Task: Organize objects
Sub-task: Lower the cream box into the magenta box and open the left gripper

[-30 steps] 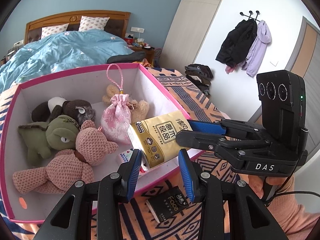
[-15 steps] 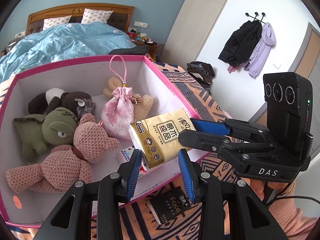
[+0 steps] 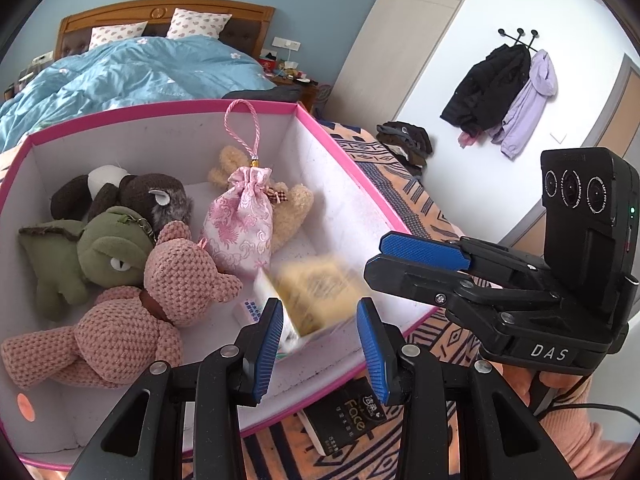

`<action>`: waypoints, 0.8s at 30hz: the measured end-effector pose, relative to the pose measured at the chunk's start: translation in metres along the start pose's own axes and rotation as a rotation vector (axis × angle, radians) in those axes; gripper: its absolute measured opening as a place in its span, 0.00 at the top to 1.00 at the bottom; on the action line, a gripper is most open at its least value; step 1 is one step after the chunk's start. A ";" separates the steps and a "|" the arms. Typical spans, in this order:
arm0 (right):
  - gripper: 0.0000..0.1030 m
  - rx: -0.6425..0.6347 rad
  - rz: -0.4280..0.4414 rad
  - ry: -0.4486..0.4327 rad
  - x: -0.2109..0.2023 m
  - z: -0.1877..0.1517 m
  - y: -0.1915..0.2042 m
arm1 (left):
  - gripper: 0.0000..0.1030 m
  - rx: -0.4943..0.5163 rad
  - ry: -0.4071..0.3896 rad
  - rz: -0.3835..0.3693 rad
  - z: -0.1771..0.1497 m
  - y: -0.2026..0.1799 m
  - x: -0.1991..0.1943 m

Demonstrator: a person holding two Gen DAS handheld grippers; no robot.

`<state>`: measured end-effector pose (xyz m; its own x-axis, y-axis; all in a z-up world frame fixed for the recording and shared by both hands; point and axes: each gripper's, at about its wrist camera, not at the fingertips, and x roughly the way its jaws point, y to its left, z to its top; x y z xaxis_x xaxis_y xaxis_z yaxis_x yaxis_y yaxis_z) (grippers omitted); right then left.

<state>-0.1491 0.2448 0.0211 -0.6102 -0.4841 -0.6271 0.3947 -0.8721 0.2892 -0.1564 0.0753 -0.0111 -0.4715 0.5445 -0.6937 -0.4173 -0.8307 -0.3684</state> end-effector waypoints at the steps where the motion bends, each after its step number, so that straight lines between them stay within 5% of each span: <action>1: 0.61 -0.001 0.000 -0.001 0.000 0.000 0.000 | 0.63 -0.002 -0.002 -0.002 0.000 0.000 0.000; 15: 0.53 -0.009 0.034 -0.069 -0.022 -0.015 0.010 | 0.40 0.128 -0.128 0.150 -0.021 -0.033 -0.031; 24: 0.52 -0.032 0.057 -0.093 -0.043 -0.033 0.021 | 0.28 0.162 -0.174 0.184 -0.041 -0.047 -0.051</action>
<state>-0.0918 0.2493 0.0300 -0.6463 -0.5388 -0.5403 0.4513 -0.8409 0.2986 -0.0814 0.0821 0.0161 -0.6708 0.4101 -0.6179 -0.4249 -0.8954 -0.1330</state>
